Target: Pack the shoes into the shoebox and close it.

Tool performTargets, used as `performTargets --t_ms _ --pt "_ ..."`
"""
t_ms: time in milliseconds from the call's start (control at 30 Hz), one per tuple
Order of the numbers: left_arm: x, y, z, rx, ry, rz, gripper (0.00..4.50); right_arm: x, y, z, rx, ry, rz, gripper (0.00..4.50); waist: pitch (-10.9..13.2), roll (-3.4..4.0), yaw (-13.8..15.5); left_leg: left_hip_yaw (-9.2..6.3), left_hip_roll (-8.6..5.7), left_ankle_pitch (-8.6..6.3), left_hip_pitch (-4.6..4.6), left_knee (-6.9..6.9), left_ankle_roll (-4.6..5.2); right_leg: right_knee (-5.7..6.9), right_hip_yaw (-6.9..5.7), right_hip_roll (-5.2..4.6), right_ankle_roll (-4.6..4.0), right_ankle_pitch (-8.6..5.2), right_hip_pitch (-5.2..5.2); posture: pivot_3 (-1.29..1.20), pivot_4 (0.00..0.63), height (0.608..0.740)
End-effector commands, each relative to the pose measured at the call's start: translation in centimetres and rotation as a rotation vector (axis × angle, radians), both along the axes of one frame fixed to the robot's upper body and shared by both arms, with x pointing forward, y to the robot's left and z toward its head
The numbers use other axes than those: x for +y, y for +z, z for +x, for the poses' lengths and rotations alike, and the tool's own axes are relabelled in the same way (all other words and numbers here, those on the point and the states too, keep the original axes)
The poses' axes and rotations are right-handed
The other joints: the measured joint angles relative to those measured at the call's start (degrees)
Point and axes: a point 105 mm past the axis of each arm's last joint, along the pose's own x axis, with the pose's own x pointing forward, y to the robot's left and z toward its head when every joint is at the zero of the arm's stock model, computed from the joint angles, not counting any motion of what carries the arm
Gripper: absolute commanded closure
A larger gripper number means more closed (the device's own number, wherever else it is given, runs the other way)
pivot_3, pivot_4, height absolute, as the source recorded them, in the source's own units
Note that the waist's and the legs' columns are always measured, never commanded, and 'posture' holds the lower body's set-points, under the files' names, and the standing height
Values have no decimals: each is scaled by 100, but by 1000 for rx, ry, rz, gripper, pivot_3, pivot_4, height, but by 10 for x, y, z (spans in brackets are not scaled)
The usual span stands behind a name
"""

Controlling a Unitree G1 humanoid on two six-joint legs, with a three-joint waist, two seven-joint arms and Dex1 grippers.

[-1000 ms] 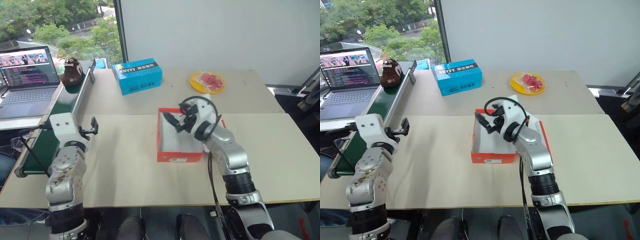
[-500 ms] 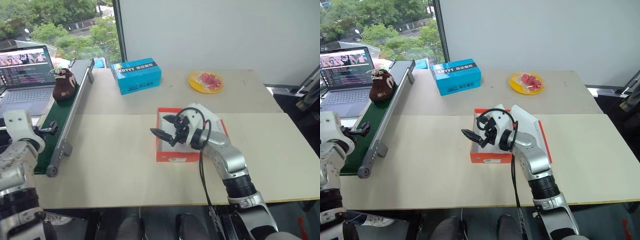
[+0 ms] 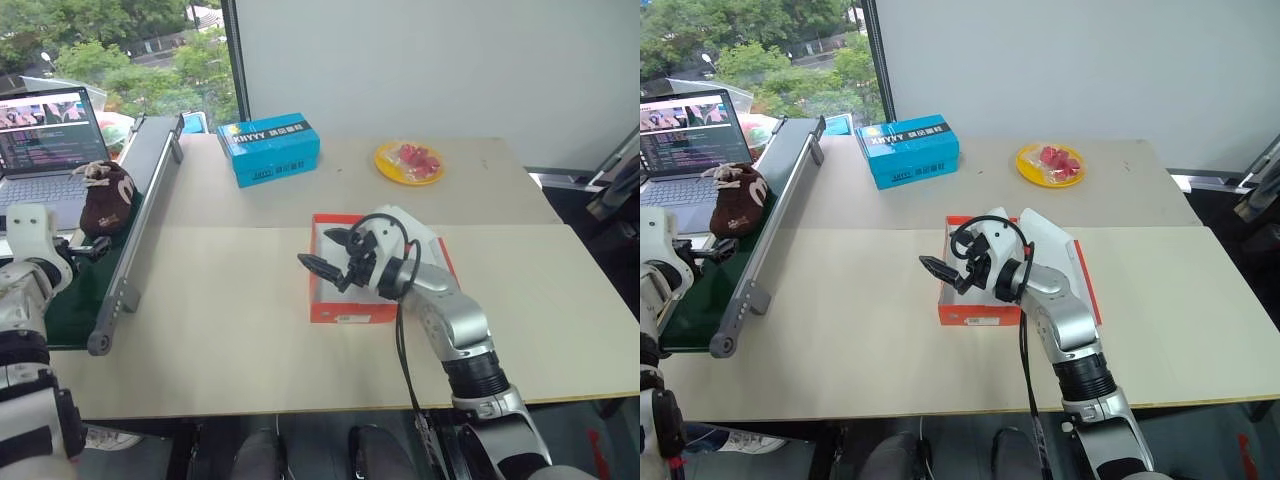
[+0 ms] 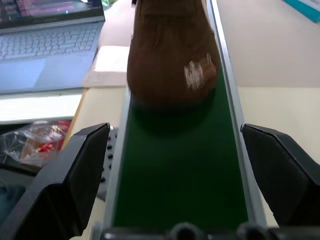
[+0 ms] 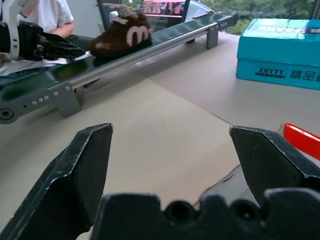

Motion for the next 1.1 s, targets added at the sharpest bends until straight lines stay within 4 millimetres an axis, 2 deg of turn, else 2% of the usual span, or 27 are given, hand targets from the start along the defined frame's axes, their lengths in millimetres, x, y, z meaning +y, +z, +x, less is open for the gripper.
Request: performTargets --t_ms 33,233,333,367,400,500,633,767,900,967,1033,1100 --pt "8 21 0 -50 10 54 0 2 10 -7 -24 0 46 60 0 0 4 0 0 0 0 0 0 0 0 0 0 0 0 0 150 740" --pt "9 15 1 -47 27 21 0 8 4 -13 -3 5 49 60 0 0 15 1 2 0 2 2 0 4 0 0 0 0 0 0 150 740" --pt "-2 3 4 -26 -28 -85 0 8 5 -13 0 3 49 60 0 -1 22 1 1 0 0 2 0 4 0 0 0 0 0 0 150 740" --pt "-6 -1 4 -15 -50 -122 514 8 5 -13 0 1 47 0 0 -1 29 1 1 0 0 2 0 4 -2 0 0 0 0 0 150 740" --pt "-9 -5 3 7 -75 -133 756 8 4 -13 -1 0 45 0 0 -1 30 2 0 0 0 2 0 6 -2 0 1 0 1 0 150 740" --pt "-14 -13 0 43 -110 -154 1910 7 4 -13 0 -5 40 0 1 1 47 5 -2 1 3 3 0 7 -2 0 1 0 4 0 150 740" --pt "-15 -16 -2 45 -84 -172 3301 6 4 -13 0 -11 35 0 2 2 109 3 1 5 9 4 -5 9 -8 0 2 -1 15 0 150 740" --pt "-16 -14 -2 22 -66 -184 4224 5 4 -14 0 -14 32 0 2 2 136 -8 1 5 11 4 -5 10 -8 -1 1 -1 17 0 150 740" --pt "-24 4 4 -50 -64 -167 4323 5 4 -13 10 -18 35 0 2 2 159 -14 0 5 9 4 -5 10 -9 -2 1 -1 17 0 150 740" --pt "-40 26 10 -130 -107 -176 4323 4 9 -12 32 -26 76 0 3 -2 169 -14 0 5 6 5 -5 9 -10 -2 1 -1 16 0 150 740" --pt "-64 51 15 -211 -177 -200 4323 0 18 -7 77 -59 159 0 9 -17 168 -19 2 5 -5 9 -5 10 -16 -2 1 -1 14 0 150 740" --pt "-97 69 19 -267 -267 -240 4323 -2 31 -3 123 -77 247 0 11 -22 154 -28 5 6 -14 10 -6 19 -16 -1 2 3 11 0 150 740"
